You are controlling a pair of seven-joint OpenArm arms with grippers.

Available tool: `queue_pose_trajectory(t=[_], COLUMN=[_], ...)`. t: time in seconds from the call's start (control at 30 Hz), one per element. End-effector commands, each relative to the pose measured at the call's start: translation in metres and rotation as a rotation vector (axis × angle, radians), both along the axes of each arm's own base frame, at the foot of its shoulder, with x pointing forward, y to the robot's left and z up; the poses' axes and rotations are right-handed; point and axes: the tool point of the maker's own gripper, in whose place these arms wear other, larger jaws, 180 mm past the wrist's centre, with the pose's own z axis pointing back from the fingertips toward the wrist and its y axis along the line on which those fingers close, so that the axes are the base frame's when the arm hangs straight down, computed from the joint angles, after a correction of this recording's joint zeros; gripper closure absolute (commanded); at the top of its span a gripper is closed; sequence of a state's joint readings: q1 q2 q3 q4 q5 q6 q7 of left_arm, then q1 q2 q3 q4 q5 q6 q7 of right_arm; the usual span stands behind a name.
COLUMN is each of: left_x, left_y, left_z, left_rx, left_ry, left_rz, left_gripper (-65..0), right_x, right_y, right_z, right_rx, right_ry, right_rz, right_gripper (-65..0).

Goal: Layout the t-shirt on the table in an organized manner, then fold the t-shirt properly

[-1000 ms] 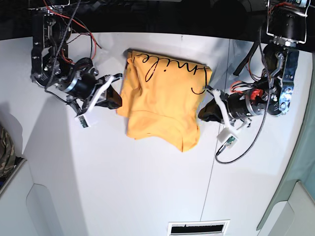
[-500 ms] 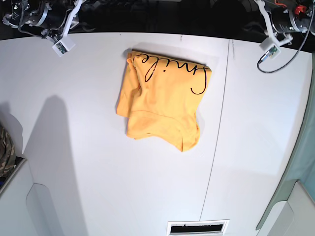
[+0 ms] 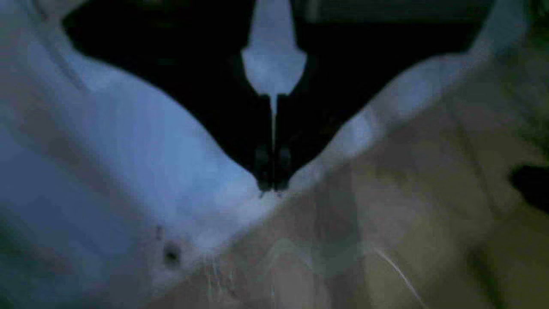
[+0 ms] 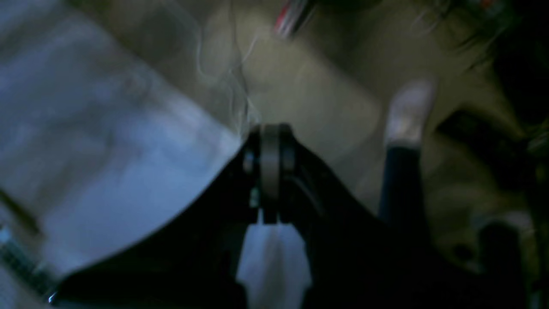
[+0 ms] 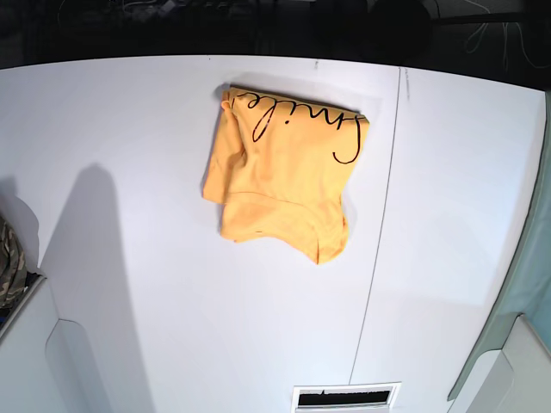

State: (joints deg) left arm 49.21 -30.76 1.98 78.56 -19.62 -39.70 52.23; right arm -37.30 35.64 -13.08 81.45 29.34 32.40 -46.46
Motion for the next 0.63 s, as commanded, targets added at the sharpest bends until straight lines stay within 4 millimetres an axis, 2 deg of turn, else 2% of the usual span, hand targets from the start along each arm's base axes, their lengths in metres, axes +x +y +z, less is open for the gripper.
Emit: queue_pose_trajectory(t=[0.0,0.07,0.13,0.27,0.43,0.6], left_x=[-0.003,-0.005,0.004,0.047,0.090,0.107], left_y=[0.007,0.013,0.018,0.018,-0.014,-0.045], left_z=[-0.003,-0.018,-0.034,-0.069,-0.101,-0.113], left_rx=[0.015,0.050,0.077,0.132,0.129,0.093], left_ry=[0.034,0.088,0.117,0.091,0.057,0.027], left_rz=[-0.028,-0.064,-0.098,-0.123,-0.160,-0.167], left_gripper=[-1.1,-1.1,-1.1,-1.0,-0.8,-0.8], right_x=[-0.005,-0.020,-0.025,-0.025,0.000,0.018], right_y=[-0.008,-0.017,-0.025,-0.027,-0.012,0.007], right_z=[-0.005,-0.019,-0.033,-0.054,-0.074,-0.081], right_rx=[-0.012,-0.055,-0.115,-0.182,-0.201,-0.174], right_ry=[0.035,0.111,0.161,0.245,0.249,0.207], right_rz=[0.011,0.024,0.022,0.066,0.067,0.073], right_gripper=[0.0,0.0,0.0,0.0,0.0,0.0])
